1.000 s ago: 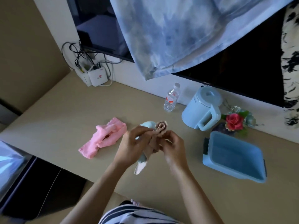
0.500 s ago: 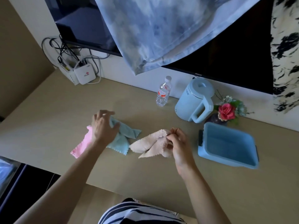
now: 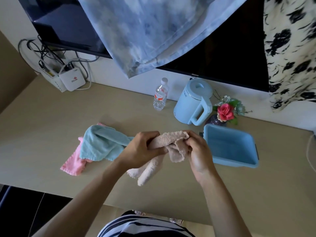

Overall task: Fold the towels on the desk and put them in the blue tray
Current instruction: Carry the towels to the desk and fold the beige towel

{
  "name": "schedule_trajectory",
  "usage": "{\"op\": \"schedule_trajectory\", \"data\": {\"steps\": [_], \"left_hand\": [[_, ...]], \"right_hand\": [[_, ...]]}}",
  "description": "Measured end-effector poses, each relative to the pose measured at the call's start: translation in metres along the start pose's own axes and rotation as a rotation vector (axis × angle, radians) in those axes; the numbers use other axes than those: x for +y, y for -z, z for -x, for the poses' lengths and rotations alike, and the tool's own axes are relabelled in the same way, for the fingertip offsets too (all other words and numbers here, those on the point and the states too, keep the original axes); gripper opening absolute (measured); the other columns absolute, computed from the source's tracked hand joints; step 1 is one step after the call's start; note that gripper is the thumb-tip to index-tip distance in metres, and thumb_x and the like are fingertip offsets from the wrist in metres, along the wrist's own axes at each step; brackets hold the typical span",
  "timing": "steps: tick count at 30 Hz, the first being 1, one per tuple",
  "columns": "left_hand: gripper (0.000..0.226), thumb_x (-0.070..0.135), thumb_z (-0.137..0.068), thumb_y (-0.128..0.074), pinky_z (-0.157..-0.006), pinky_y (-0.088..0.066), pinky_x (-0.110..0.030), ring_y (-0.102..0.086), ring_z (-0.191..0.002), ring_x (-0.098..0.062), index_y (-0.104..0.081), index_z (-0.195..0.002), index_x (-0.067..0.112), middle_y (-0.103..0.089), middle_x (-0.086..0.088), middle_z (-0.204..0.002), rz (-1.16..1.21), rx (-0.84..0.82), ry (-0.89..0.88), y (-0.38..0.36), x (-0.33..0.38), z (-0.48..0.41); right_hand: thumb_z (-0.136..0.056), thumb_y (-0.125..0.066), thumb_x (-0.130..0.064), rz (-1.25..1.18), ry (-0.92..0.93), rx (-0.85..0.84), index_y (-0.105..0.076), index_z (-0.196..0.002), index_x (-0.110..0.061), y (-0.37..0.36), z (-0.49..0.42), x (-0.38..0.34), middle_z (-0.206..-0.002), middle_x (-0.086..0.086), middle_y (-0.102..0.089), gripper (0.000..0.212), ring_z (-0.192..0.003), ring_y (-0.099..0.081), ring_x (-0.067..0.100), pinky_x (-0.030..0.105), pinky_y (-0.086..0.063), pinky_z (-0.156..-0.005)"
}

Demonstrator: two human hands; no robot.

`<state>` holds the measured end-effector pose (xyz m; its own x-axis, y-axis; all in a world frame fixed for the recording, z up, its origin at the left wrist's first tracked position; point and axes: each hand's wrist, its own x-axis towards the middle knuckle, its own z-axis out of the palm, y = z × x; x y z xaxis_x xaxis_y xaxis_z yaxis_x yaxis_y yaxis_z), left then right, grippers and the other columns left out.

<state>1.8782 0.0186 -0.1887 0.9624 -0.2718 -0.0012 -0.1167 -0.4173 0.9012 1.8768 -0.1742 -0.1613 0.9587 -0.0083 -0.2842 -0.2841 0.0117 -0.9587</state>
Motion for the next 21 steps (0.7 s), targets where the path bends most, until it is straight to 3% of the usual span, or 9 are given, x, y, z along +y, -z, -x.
{"op": "schedule_trajectory", "data": {"steps": [2,3,6,8,11,14,18,21], "left_hand": [[0.041,0.043,-0.082,-0.078,-0.052,-0.037,-0.032,-0.04,-0.06,-0.008,-0.059,-0.077,0.007,-0.049,-0.004,-0.063,0.07,-0.061,-0.035,0.001,0.008,0.0],[0.04,0.046,-0.085,-0.075,-0.054,-0.041,-0.034,-0.044,-0.062,-0.008,-0.063,-0.081,0.008,-0.054,-0.008,-0.066,0.096,-0.086,-0.056,0.0,0.013,-0.001],[0.028,0.04,-0.092,-0.07,-0.057,-0.047,-0.034,-0.047,-0.065,-0.005,-0.068,-0.089,0.012,-0.059,-0.004,-0.071,0.109,-0.108,-0.091,-0.005,0.027,-0.003],[0.03,0.038,-0.094,-0.068,-0.054,-0.042,-0.031,-0.042,-0.06,-0.004,-0.065,-0.082,0.011,-0.052,0.003,-0.066,0.065,-0.113,-0.096,-0.009,0.036,-0.004],[0.035,0.033,-0.091,-0.071,-0.052,-0.036,-0.031,-0.034,-0.058,-0.007,-0.055,-0.075,0.006,-0.046,-0.007,-0.061,-0.036,-0.141,-0.115,-0.012,0.044,-0.007],[0.034,0.029,-0.087,-0.074,-0.052,-0.033,-0.025,-0.033,-0.059,-0.009,-0.053,-0.075,0.006,-0.044,-0.004,-0.062,-0.108,-0.171,-0.106,-0.009,0.049,-0.009],[0.029,0.025,-0.085,-0.074,-0.051,-0.03,-0.02,-0.037,-0.056,-0.011,-0.049,-0.072,0.015,-0.044,0.007,-0.06,-0.181,-0.183,-0.097,0.002,0.055,-0.011],[0.034,0.026,-0.085,-0.073,-0.05,-0.028,-0.02,-0.035,-0.057,-0.012,-0.043,-0.068,0.02,-0.041,0.006,-0.059,-0.23,-0.184,-0.113,0.01,0.059,-0.013]], "right_hand": [[-0.081,-0.045,-0.02,0.051,-0.04,-0.002,-0.057,-0.066,-0.011,0.006,0.002,0.001,-0.068,0.009,-0.053,0.021,-0.075,-0.047,0.025,0.04,-0.036,-0.076],[-0.086,-0.046,-0.028,0.016,-0.074,-0.03,-0.061,-0.069,-0.012,0.008,0.004,0.001,-0.072,0.008,-0.059,0.027,-0.078,-0.054,0.025,0.041,-0.04,-0.079],[-0.094,-0.047,-0.049,-0.098,-0.131,-0.217,-0.077,-0.104,-0.02,0.014,0.014,-0.006,-0.109,0.004,-0.077,0.043,-0.111,-0.069,0.019,0.036,-0.051,-0.098],[-0.092,-0.061,-0.043,0.0,-0.094,-0.247,-0.076,-0.105,-0.022,0.014,0.021,-0.012,-0.103,0.002,-0.078,0.029,-0.105,-0.072,0.016,0.028,-0.056,-0.088],[-0.085,-0.077,-0.014,0.136,-0.007,-0.053,-0.067,-0.097,-0.011,0.014,0.021,-0.014,-0.084,-0.003,-0.075,0.017,-0.081,-0.072,0.009,0.021,-0.055,-0.065],[-0.082,-0.073,-0.008,0.207,0.076,0.07,-0.064,-0.098,-0.011,0.02,0.016,-0.011,-0.093,0.011,-0.072,0.018,-0.086,-0.07,0.023,0.037,-0.059,-0.073],[-0.081,-0.058,-0.001,0.157,0.192,0.166,-0.065,-0.1,-0.014,0.032,0.015,-0.009,-0.088,0.004,-0.068,0.024,-0.075,-0.061,0.011,0.021,-0.05,-0.065],[-0.084,-0.056,-0.003,0.178,0.265,0.207,-0.066,-0.094,-0.019,0.04,0.015,-0.01,-0.085,-0.012,-0.068,0.022,-0.078,-0.061,0.006,0.019,-0.047,-0.07]]}}
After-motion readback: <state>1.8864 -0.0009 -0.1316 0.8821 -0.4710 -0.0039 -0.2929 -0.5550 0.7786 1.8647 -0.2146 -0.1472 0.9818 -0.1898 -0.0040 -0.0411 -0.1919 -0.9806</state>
